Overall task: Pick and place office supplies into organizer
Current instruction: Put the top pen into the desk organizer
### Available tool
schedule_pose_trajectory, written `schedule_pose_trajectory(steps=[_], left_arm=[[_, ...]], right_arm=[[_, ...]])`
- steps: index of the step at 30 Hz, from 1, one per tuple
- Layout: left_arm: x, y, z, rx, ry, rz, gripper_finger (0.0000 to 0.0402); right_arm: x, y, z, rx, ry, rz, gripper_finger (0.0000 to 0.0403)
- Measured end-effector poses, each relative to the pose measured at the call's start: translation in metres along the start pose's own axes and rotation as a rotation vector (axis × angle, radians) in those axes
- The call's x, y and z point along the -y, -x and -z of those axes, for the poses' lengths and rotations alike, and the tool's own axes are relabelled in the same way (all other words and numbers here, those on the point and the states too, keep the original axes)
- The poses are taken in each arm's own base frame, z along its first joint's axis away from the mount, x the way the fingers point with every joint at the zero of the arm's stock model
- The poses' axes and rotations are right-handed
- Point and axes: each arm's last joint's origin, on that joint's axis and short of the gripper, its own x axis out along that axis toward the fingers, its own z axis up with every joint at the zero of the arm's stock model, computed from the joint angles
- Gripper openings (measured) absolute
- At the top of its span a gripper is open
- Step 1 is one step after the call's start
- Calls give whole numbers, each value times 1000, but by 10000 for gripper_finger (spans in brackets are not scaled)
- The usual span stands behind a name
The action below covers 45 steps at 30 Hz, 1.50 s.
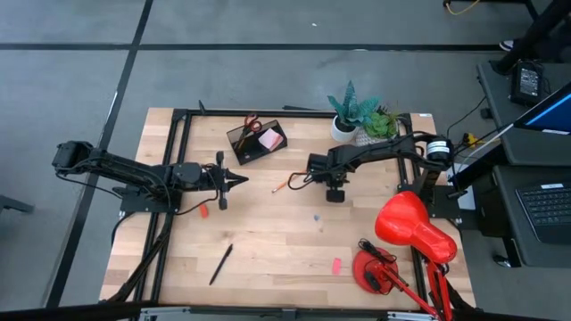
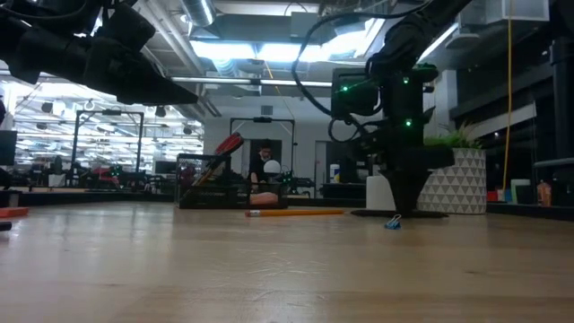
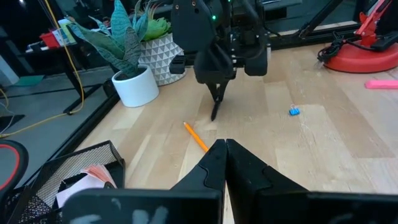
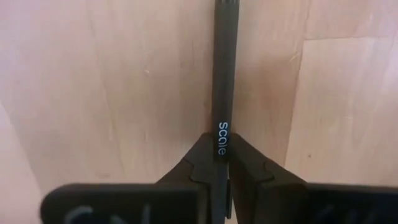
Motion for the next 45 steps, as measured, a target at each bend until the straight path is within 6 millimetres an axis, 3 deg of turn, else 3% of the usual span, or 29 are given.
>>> schedule_pose_trajectory(steps=[10,23,27,33,39,45], left_arm=[[0,0,0,0,0,0,2],[0,0,0,1,-40,0,3],[0,0,-2,14,-42,-2,1],[1,1,-4,49,-34,65,3],[3,2,-15,170,0,156,5],[3,3,-17,182,21,152,38]], right_arm=[[-3,8,-13,58,-2,0,24],[-11,43,-30,186,35,-75,24],[-15,67,-31,318,60,-109,21],[-22,108,-42,660,144,-129,23],[-28,121,-53,835,206,-97,20],[-35,131,-60,955,234,-103,23]])
